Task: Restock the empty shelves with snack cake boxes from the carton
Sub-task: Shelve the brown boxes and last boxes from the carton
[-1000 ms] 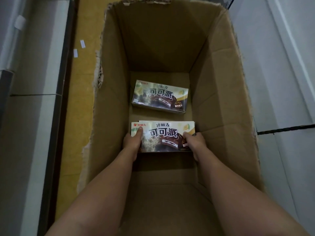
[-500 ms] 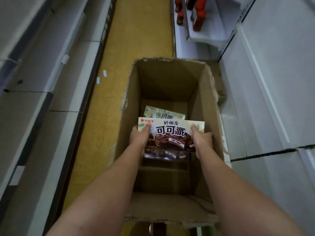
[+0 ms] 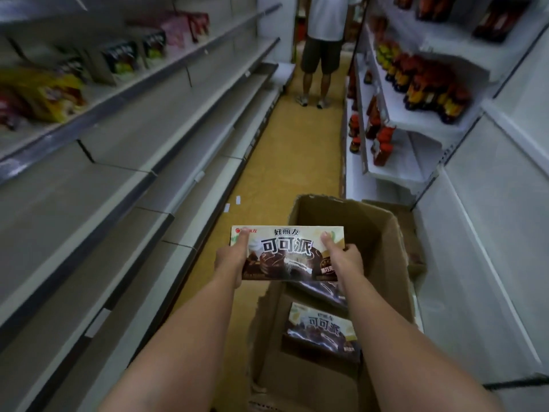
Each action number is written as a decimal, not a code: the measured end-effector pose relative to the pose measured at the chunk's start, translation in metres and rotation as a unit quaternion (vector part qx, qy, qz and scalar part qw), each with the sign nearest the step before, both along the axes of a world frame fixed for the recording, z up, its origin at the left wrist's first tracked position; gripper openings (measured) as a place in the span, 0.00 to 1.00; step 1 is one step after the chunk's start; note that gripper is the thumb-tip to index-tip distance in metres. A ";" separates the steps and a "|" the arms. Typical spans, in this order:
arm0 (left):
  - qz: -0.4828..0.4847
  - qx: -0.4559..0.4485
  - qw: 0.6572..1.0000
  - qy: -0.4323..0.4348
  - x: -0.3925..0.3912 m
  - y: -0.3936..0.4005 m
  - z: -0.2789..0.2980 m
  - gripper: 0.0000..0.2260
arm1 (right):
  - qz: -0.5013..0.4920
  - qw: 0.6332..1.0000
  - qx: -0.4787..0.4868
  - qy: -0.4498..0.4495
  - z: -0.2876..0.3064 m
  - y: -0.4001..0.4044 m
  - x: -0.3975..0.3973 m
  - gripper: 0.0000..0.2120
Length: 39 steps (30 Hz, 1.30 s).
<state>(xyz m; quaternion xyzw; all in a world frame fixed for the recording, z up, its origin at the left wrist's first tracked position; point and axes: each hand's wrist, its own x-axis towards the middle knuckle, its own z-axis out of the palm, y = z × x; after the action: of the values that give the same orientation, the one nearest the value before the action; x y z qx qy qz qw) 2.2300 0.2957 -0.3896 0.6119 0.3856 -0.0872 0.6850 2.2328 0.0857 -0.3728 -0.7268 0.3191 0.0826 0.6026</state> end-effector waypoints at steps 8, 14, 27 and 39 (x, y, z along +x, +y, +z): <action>0.025 0.031 0.999 -0.035 0.027 0.126 -0.019 0.33 | 0.034 0.999 0.041 -0.006 -0.003 0.125 0.034 0.41; 0.004 0.054 0.998 -0.040 0.054 0.205 -0.002 0.30 | 0.015 0.998 0.053 -0.015 -0.015 0.208 0.067 0.48; -0.043 0.060 0.997 -0.031 0.161 0.267 -0.017 0.21 | -0.026 0.999 0.047 0.008 -0.038 0.269 0.160 0.42; -0.080 0.062 0.994 -0.041 0.354 0.228 -0.004 0.21 | -0.034 0.999 0.029 -0.004 -0.031 0.229 0.342 0.38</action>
<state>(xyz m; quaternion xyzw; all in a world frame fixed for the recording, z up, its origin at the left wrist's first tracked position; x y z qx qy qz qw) 2.5838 0.5235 -0.3933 0.6850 0.3112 -0.0926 0.6522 2.5752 0.3143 -0.4034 -0.6979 0.3386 0.0687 0.6273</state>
